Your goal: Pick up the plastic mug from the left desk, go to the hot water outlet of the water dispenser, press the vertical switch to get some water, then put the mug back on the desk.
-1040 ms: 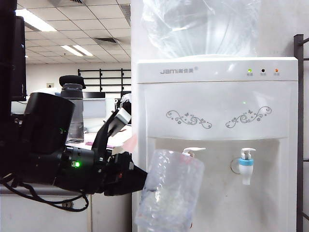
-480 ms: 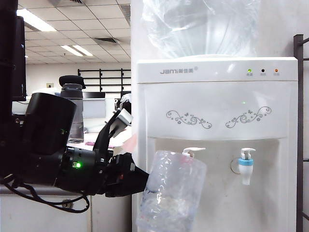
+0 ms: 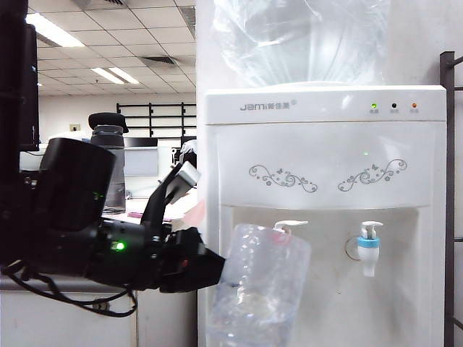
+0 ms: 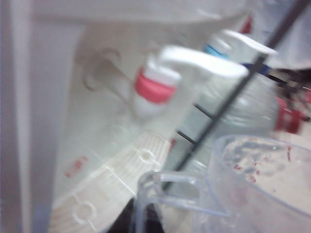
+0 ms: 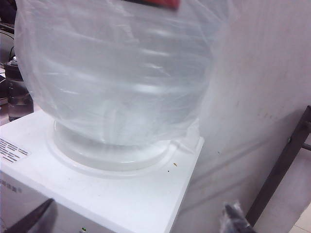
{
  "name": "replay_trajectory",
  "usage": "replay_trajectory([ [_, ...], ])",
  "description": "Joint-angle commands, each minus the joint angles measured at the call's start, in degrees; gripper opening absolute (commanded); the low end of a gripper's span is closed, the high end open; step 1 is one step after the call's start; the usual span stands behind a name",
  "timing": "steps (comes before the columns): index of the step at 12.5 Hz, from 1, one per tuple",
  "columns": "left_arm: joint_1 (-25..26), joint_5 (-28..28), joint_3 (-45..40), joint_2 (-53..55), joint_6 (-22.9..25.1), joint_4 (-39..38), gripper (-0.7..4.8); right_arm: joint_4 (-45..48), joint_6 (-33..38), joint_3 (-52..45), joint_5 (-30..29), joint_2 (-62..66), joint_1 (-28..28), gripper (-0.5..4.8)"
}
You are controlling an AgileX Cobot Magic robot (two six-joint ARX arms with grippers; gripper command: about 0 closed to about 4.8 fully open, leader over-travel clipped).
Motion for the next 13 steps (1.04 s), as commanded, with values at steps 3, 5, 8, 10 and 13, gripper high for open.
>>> replay_trajectory([
  [3, -3.7, -14.0, 0.6, 2.4, 1.5, 2.1, -0.05, 0.6, 0.3, 0.3, -0.2, 0.0, 0.1, 4.4],
  [5, -5.1, -21.4, 1.1, 5.0, 1.5, 4.5, -0.05, 0.6, 0.3, 0.3, -0.2, 0.0, 0.1, 4.4],
  [8, -6.7, -30.9, 3.0, 8.6, 1.5, 7.3, -0.05, 0.4, 0.3, 0.3, -0.2, 0.0, 0.1, 4.4],
  [10, -7.0, -33.4, 4.8, 9.7, 1.2, 7.4, -0.05, -0.6, 0.2, 0.3, -0.2, 0.0, 0.1, 4.4],
  [13, -7.3, -34.6, 7.7, 10.0, 1.0, 7.6, -0.05, -2.5, 0.2, 0.2, -0.2, 0.0, 0.1, 4.4],
])
